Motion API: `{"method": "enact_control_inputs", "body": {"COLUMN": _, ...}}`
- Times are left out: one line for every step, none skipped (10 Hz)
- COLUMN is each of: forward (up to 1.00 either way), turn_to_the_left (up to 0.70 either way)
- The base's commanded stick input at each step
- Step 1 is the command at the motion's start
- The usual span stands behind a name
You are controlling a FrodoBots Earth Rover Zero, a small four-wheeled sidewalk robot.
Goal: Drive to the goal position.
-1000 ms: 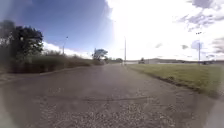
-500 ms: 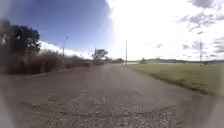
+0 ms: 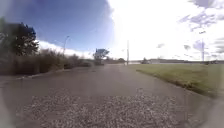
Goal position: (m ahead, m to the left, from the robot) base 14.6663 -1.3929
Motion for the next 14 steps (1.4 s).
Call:
{"method": "enact_control_inputs", "body": {"forward": 1.00, "turn_to_the_left": 0.00}}
{"method": "enact_control_inputs", "body": {"forward": 1.00, "turn_to_the_left": 0.00}}
{"method": "enact_control_inputs", "body": {"forward": 1.00, "turn_to_the_left": -0.10}}
{"method": "enact_control_inputs", "body": {"forward": 1.00, "turn_to_the_left": -0.04}}
{"method": "enact_control_inputs", "body": {"forward": 1.00, "turn_to_the_left": 0.02}}
{"method": "enact_control_inputs", "body": {"forward": 1.00, "turn_to_the_left": 0.02}}
{"method": "enact_control_inputs", "body": {"forward": 1.00, "turn_to_the_left": 0.02}}
{"method": "enact_control_inputs", "body": {"forward": 1.00, "turn_to_the_left": 0.02}}
{"method": "enact_control_inputs", "body": {"forward": 1.00, "turn_to_the_left": 0.02}}
{"method": "enact_control_inputs", "body": {"forward": 1.00, "turn_to_the_left": 0.02}}
{"method": "enact_control_inputs", "body": {"forward": 1.00, "turn_to_the_left": 0.02}}
{"method": "enact_control_inputs", "body": {"forward": 1.00, "turn_to_the_left": 0.02}}
{"method": "enact_control_inputs", "body": {"forward": 1.00, "turn_to_the_left": 0.02}}
{"method": "enact_control_inputs", "body": {"forward": 1.00, "turn_to_the_left": 0.02}}
